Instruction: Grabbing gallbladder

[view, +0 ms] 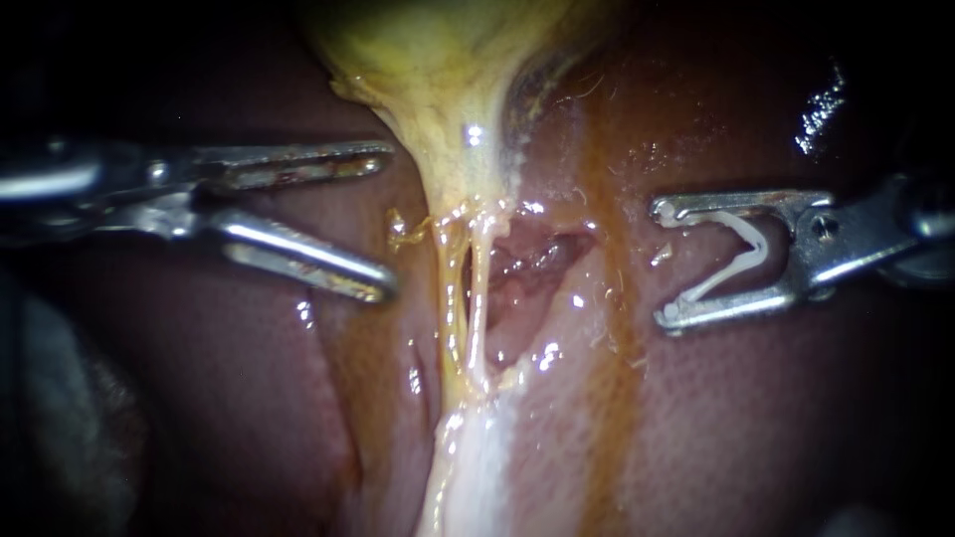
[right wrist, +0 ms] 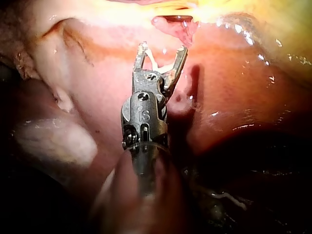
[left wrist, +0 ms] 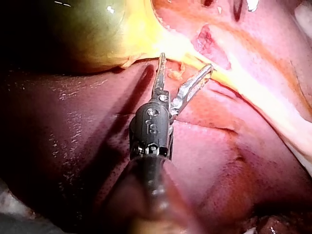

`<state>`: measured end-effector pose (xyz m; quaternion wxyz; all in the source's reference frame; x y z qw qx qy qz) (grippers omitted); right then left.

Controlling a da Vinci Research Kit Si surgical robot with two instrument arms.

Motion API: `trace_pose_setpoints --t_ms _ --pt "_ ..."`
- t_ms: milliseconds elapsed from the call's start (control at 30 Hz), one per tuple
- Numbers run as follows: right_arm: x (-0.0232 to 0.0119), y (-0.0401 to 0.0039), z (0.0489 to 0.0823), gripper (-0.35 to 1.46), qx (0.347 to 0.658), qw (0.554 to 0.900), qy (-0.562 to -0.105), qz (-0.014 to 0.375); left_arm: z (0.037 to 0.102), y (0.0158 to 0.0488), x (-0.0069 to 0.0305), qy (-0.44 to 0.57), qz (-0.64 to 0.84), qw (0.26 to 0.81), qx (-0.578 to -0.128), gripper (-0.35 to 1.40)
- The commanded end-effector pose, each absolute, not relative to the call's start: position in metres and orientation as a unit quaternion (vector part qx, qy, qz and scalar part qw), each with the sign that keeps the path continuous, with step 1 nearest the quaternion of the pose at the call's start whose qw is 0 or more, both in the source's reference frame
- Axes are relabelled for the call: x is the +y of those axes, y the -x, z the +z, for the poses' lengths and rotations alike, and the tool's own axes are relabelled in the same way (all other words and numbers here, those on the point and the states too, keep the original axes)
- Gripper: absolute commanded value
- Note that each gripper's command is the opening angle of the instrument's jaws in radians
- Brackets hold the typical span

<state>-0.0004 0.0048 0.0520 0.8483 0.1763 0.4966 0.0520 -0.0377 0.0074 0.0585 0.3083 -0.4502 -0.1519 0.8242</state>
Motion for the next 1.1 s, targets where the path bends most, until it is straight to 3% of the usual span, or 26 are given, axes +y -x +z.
trace_pose_setpoints --t_ms 33,567,1100 --pt "0.0048 0.0004 0.052 0.5 0.497 0.848 -0.176 0.052 0.0587 0.0379 0.0074 0.449 0.825 0.308 -0.153 0.56" --pt "0.0048 0.0004 0.0521 0.5 0.497 0.848 -0.176 0.052 0.0602 0.0386 0.0076 0.449 0.825 0.308 -0.149 0.15" --pt "0.0048 0.0004 0.0521 0.5 0.497 0.848 -0.176 0.052 0.0622 0.0375 0.0075 0.444 0.83 0.303 -0.148 0.1"
